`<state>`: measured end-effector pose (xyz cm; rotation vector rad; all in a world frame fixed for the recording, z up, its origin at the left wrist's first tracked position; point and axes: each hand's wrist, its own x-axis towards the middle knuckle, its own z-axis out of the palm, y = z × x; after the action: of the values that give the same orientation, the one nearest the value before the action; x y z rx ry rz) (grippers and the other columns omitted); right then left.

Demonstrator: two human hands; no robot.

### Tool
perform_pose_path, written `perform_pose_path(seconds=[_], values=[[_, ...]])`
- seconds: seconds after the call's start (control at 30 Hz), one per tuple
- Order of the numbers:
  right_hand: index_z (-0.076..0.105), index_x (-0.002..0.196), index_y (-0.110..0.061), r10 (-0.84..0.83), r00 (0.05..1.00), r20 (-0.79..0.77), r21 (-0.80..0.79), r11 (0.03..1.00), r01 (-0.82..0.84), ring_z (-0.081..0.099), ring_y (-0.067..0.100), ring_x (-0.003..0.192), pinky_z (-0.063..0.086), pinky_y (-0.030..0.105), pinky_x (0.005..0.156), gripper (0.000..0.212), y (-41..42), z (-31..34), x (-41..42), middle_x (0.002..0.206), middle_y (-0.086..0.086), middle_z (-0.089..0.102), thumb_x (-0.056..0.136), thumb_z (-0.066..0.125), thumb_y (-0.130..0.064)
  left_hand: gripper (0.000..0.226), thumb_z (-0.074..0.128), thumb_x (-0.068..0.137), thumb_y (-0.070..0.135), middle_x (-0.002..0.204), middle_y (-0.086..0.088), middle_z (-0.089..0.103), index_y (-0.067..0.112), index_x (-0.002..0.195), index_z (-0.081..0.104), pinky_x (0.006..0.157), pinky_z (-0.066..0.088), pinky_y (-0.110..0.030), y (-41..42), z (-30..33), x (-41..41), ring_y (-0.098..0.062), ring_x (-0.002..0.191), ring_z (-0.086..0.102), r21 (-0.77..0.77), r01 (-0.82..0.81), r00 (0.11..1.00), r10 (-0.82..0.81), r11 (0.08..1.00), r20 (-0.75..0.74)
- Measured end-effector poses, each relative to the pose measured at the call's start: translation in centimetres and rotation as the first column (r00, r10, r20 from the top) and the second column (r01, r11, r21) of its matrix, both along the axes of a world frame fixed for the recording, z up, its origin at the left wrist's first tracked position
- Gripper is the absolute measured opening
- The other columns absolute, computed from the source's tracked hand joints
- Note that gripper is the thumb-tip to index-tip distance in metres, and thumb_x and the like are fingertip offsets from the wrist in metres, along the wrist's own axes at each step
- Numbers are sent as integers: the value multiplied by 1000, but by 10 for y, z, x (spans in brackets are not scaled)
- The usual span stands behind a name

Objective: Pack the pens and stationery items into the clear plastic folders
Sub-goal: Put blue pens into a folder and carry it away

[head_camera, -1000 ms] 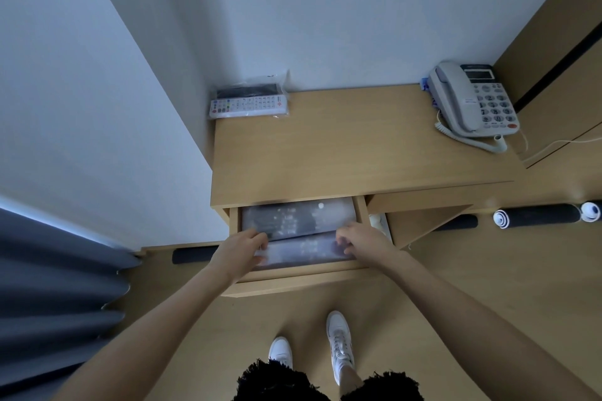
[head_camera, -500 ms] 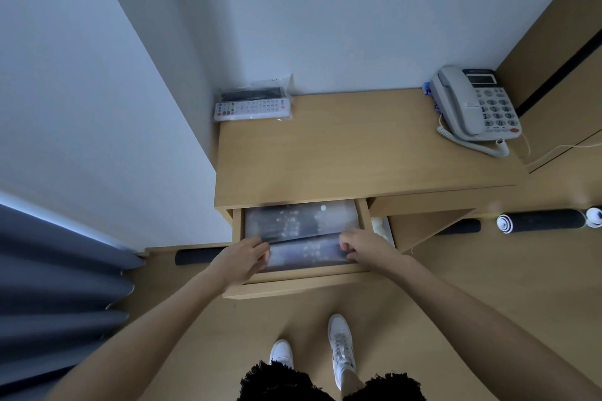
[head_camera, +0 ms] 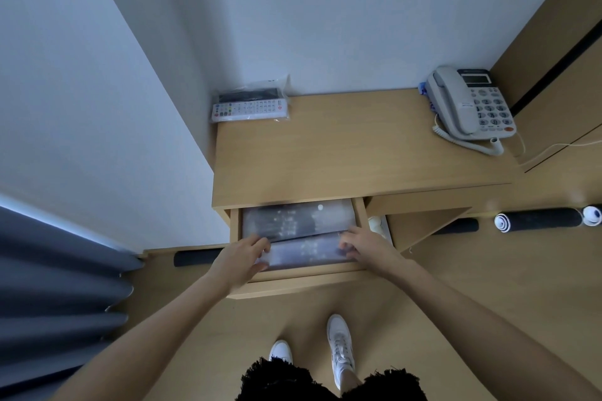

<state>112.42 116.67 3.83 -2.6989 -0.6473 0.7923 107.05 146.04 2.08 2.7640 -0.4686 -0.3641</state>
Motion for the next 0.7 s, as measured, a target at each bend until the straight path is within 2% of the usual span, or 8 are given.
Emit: perform_pose_path(seconds=[0.1,0.17,0.27,0.33,0.37,0.43,0.53,0.7], values=[[62,102,-6,-20,998,-67,5,1000,20,59,23,97,43,26,79,15,-1,-5,2,103,7,56,89,54,-5,13,68,87,22,93,0,58,13,92,60,62,37,-26,-2,-5,0,-20,73,55,8,-29,1000,29,1000,-11],[63,94,-6,-63,991,-118,-62,997,56,60,23,90,44,28,77,13,5,-5,6,92,5,55,88,52,-4,10,62,90,24,96,3,54,15,94,60,66,37,-24,-6,-6,2,-14,76,49,61,-26,999,29,998,-46],[47,54,-6,-48,995,-90,-234,972,26,41,17,58,31,23,53,28,27,9,18,65,5,43,80,42,5,12,59,92,25,103,1,54,14,99,60,67,34,-22,-11,-7,6,-17,83,55,149,15,997,-3,989,-77],[38,42,-4,8,974,-228,-256,964,-68,28,18,53,21,24,48,17,39,22,20,61,8,34,55,34,5,13,57,94,26,106,-1,54,14,100,58,66,32,-22,-13,-6,6,-18,84,55,211,45,996,-29,976,-81],[37,46,-4,-33,949,-313,-250,967,-48,26,19,53,20,24,47,6,42,25,21,62,9,33,48,32,0,12,56,94,25,106,-1,54,14,100,58,66,32,-23,-14,-7,7,-19,86,56,225,50,996,-31,973,-88],[37,58,-6,-98,952,-289,-307,952,4,28,20,56,24,25,50,12,45,22,23,65,8,34,48,34,0,12,57,94,24,107,-2,54,14,100,58,67,36,-24,-14,-7,8,-20,91,58,215,31,996,-12,976,-86],[49,79,-15,-121,967,-226,-157,984,86,42,19,76,37,23,70,18,26,8,16,83,2,46,83,46,3,13,56,94,25,108,0,54,14,102,59,77,45,-26,-10,-6,8,-18,94,57,124,5,993,9,992,-116],[38,66,-18,24,995,-96,-85,996,-32,42,19,78,31,29,66,29,10,2,8,83,2,43,80,51,5,16,49,98,24,109,3,52,16,105,60,78,41,-19,4,-3,3,-8,87,50,-11,47,991,-48,999,-123]])
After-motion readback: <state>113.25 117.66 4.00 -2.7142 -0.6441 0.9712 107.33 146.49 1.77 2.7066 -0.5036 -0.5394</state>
